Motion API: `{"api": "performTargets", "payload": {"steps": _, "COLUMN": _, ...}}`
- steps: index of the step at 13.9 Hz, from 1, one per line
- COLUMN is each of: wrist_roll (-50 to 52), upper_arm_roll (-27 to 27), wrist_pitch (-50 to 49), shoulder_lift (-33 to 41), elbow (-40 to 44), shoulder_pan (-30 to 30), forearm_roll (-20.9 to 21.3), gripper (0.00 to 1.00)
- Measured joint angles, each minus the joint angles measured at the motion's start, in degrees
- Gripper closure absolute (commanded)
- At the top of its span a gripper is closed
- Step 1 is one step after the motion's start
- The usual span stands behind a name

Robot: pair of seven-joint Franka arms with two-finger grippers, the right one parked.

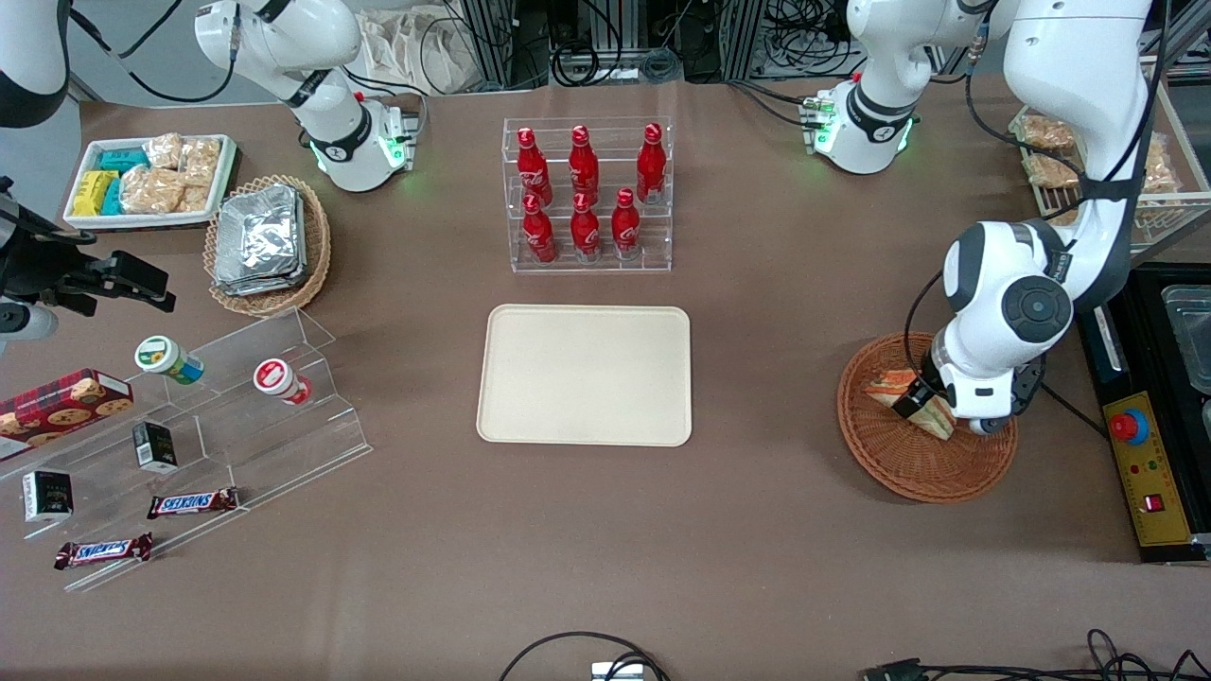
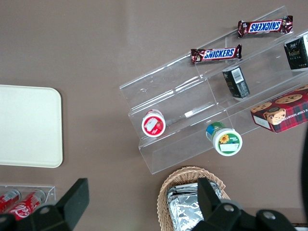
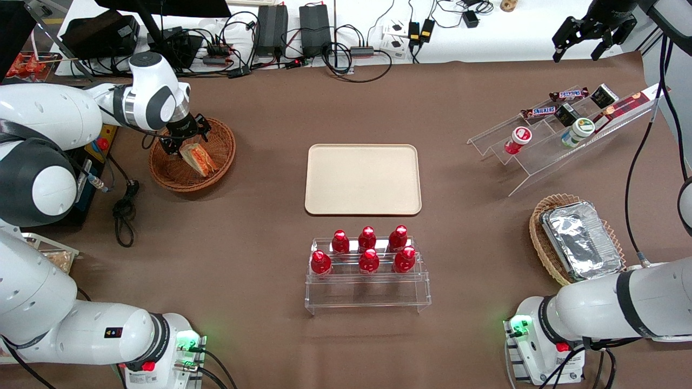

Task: Place sandwich from basket to tray
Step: 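Close the left gripper on the sandwich's edge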

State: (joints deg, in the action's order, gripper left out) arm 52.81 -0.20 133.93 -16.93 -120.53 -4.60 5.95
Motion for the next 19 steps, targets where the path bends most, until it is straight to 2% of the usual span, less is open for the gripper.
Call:
{"api": "performTargets", "payload": {"steps": 2, "wrist_roll": 0.01, "upper_arm_roll": 0.11, "wrist_pitch": 0.94, "shoulder_lift": -0.89, "elbow": -0.06, "shoulder_pan": 0.05, "forearm_roll": 0.0, "gripper": 0.03}}
{"api": "performTargets", "payload": {"steps": 4, "wrist_roll": 0.09, "upper_arm_roll": 0.29, "wrist_pitch": 1.36, "shoulder_lift": -1.81, "elbow": -0.08, "shoulder_pan": 0.23, "forearm_roll": 0.0, "gripper": 0.26}}
{"api": "performTargets", "payload": {"steps": 6, "wrist_roll": 0.09, "upper_arm_roll": 0.64, "wrist_pitch": 1.61, "shoulder_lift": -2.58, "elbow": -0.08, "shoulder_pan": 0.51, "forearm_roll": 0.0, "gripper": 0.69}}
{"api": "performTargets", "payload": {"steps": 7, "wrist_roll": 0.09, "upper_arm_roll": 0.69, "wrist_pitch": 1.65, "shoulder_lift": -2.79, "elbow": -0.08, "shoulder_pan": 0.58, "forearm_roll": 0.0, "gripper": 0.87}}
{"api": "performTargets", "payload": {"steps": 8, "wrist_roll": 0.09, "upper_arm_roll": 0.69, "wrist_pitch": 1.64, "shoulder_lift": -2.94, "elbow": -0.08, "shoulder_pan": 0.58, "forearm_roll": 0.0, "gripper": 1.0}}
{"api": "performTargets", "payload": {"steps": 13, "wrist_roll": -2.04, "upper_arm_roll": 0.54, "wrist_pitch": -0.64, "shoulder_lift": -3.05, "elbow": 0.66, "shoulder_pan": 0.27, "forearm_roll": 0.32, "gripper": 1.0}}
{"api": "performTargets", "payload": {"steps": 19, "wrist_roll": -13.86, "upper_arm_roll": 0.48, "wrist_pitch": -18.35, "shoulder_lift": -0.34, "elbow": 11.07, "shoulder_pan": -1.5, "forearm_roll": 0.32, "gripper": 1.0}}
